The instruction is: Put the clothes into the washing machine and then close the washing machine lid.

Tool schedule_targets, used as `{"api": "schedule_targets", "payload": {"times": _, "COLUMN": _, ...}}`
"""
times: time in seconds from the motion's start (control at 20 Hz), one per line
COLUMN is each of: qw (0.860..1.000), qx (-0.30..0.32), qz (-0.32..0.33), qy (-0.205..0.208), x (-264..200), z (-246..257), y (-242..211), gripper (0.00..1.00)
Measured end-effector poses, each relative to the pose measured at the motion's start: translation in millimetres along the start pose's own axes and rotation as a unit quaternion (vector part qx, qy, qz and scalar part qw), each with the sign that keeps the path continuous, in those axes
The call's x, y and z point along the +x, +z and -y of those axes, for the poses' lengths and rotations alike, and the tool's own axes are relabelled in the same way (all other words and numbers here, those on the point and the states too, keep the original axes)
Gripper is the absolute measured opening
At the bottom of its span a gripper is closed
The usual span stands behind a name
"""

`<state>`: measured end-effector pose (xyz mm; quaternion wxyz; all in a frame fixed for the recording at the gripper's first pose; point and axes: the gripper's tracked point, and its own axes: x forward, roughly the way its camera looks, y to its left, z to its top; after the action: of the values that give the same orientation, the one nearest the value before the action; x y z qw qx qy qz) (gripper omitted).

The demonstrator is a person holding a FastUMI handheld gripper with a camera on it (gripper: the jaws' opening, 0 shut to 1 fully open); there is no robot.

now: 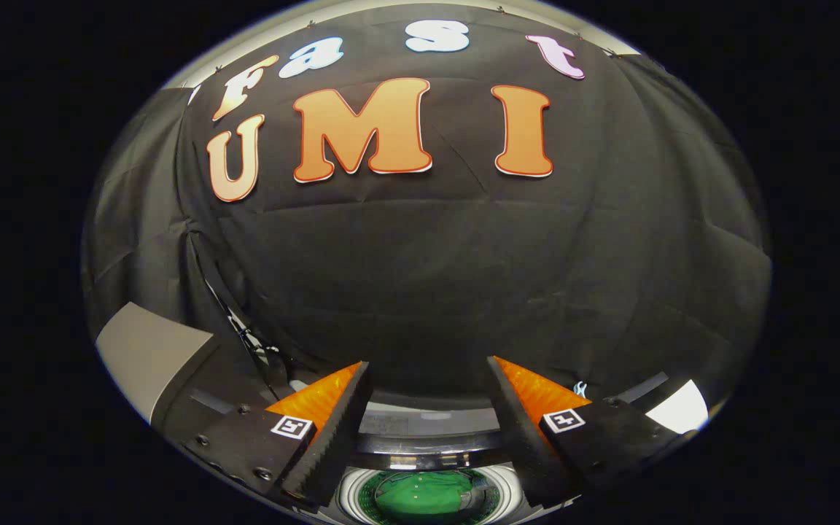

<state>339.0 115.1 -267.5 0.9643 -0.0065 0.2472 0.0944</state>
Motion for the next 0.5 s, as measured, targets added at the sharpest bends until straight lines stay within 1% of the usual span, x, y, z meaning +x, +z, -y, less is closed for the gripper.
{"api": "schedule_targets", "payload": {"times": 0.5, "qw": 0.999, "qx": 0.008, "qz": -0.033, "qy": -0.002, "x": -52.6, "z": -3.4, "y": -48.9, "gripper": 0.99}}
